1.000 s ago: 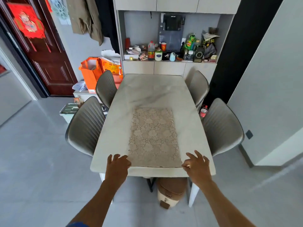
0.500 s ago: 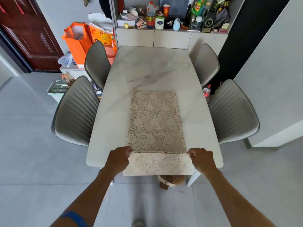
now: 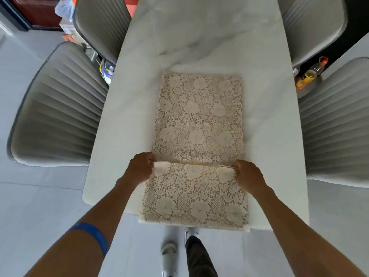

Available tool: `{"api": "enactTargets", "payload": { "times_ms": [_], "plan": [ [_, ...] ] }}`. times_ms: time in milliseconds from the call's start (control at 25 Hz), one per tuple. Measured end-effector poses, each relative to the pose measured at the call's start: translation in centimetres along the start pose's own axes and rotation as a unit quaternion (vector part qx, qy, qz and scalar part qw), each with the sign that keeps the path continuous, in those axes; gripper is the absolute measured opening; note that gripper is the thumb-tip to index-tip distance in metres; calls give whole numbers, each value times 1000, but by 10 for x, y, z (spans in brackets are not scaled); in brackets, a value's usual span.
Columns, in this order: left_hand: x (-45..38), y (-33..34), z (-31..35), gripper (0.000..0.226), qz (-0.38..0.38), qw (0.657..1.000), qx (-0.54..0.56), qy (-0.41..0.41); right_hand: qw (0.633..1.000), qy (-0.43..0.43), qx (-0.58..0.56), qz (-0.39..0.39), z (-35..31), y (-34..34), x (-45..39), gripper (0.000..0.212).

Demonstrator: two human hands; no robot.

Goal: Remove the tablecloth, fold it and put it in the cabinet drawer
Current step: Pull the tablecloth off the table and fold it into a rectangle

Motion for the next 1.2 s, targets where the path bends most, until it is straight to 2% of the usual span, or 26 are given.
{"api": "enactTargets", "payload": {
  "times_ms": [240,320,440,520,600,720,840,960,1080,1200],
  "plan": [
    [-7,12,-11,14,17,998,57,8,996,-7,-76,47,11,7,-8,23],
    [-5,6,-6,18,67,996,55,26,994,1,-82,68,12,6,-6,24],
    [22,13,13,31,180,980,-36,71,981,9,-17,194,-2,4,16,41],
    [59,47,17,40,178,975,-50,123,968,-12,-15,250,-38,30,45,50],
    [91,88,-2,52,142,975,-80,152,975,-32,-4,219,-69,77,71,54],
    [93,112,-37,63,130,971,-125,157,983,-54,70,161,-59,120,85,59],
    [86,115,-43,69,116,971,-126,169,978,-74,115,159,-36,123,92,63],
    [92,108,-62,82,51,964,-104,238,982,-70,110,136,-25,123,107,73],
    [95,91,-82,103,8,933,-201,298,982,-118,126,82,-10,122,127,92],
    [102,82,-75,101,36,911,-282,300,975,-157,139,67,-9,112,138,88]
  ]
}}
Point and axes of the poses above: each hand's wrist, its own x-axis away from the middle knuckle, its own y-axis out of the palm, z = x × y, the point moved 6 cm from there along -x, towards the middle knuckle, and after that the axes turned 11 degrees about -y, right-handed, at the moved point
